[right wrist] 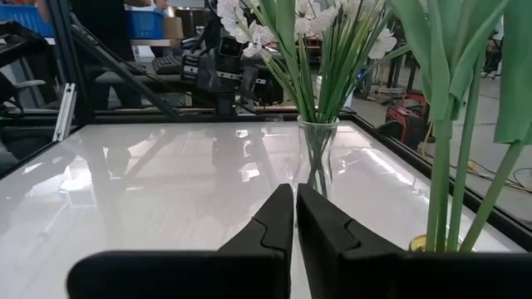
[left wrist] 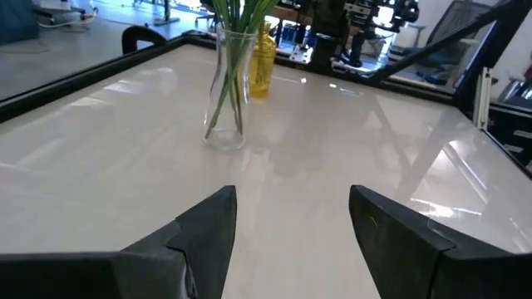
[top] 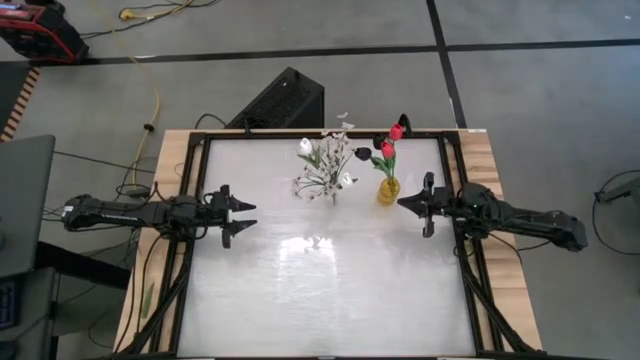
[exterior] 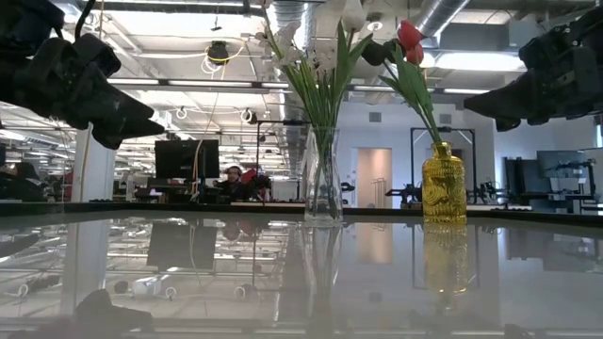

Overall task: Sort flowers into vase by color
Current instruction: Return to Home Position

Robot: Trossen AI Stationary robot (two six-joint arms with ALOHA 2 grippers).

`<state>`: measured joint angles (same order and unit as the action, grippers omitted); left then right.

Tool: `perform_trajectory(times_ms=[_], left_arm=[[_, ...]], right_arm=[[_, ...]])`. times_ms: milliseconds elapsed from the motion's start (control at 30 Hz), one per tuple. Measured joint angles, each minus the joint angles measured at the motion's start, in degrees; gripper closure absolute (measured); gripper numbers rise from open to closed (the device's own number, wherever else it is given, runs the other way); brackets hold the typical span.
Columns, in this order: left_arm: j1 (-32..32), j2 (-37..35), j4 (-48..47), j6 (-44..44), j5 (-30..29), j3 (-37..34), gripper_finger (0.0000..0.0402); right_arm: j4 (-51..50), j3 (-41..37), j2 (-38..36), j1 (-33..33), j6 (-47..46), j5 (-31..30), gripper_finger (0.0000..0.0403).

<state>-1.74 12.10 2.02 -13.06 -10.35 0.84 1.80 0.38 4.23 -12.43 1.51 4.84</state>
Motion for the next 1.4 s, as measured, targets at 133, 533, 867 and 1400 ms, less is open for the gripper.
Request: perform_trajectory(times_ms=[133, 533, 867, 1400], left_arm=[[0.0, 0.0, -0.3, 0.0, 0.0, 0.1, 0.018], [0.0, 0.0, -1.0, 0.0, 0.0, 0.3, 0.018], [0.0, 0.0, -1.1, 0.0, 0.0, 0.3, 0.018], [0.0, 0.0, -1.1, 0.0, 0.0, 0.4, 0.018]], right_arm=[[0.1, 0.0, 0.0, 0.0, 0.0, -0.1, 0.0355], [0.2, 0.0, 0.0, 0.0, 0.0, -0.2, 0.0354], [0.2, -0.1, 0.0, 0.0, 0.0, -0.3, 0.0353], [0.3, -0.1, 0.0, 0.0, 0.0, -0.3, 0.0353]])
